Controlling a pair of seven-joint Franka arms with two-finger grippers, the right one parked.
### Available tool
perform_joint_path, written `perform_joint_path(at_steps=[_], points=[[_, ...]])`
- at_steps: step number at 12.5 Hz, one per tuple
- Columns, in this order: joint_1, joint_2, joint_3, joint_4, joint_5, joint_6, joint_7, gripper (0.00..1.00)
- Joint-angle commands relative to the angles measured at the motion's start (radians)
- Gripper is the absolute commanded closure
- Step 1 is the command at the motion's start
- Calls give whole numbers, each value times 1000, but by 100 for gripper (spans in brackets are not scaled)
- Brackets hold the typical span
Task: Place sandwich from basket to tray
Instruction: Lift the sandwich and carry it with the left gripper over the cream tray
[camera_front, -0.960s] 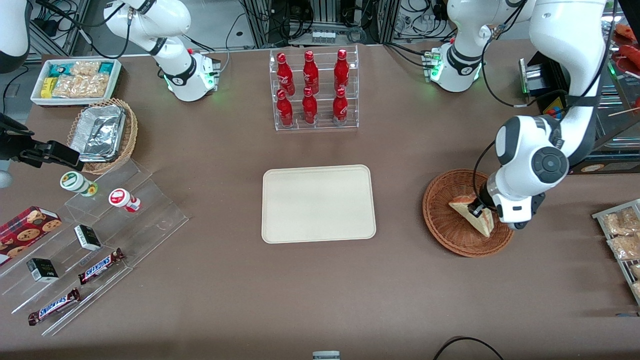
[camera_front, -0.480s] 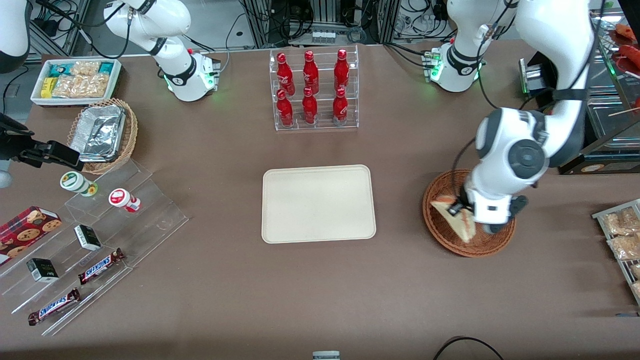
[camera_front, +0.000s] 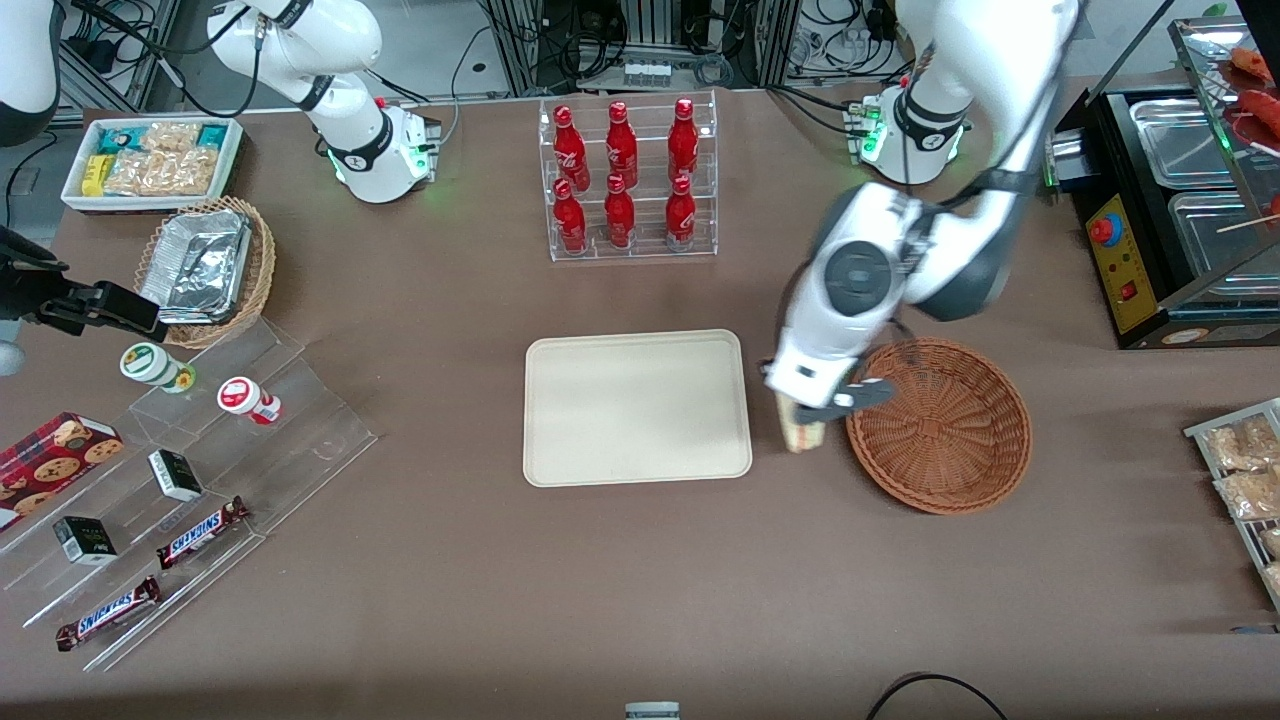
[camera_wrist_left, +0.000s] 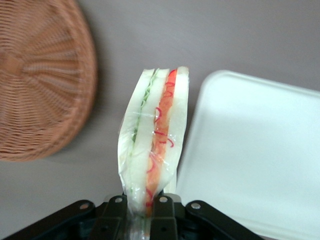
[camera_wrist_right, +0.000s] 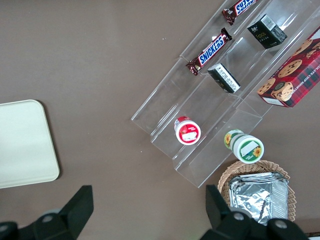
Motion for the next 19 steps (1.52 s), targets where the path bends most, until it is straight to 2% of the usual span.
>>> perform_joint_path(at_steps=[1,7,11,13,15,19], points=[[-98,123,16,145,3,-31,17,100],[-255,325,19,392,0,-92,-80,100],[-295,440,19,522,0,-95,-166,100],[-319,451,25,531,14,-95,-190,100],[-319,468,24,541,93,-88,-251,100],[-318,473,24,567,95,-88,-293,100]])
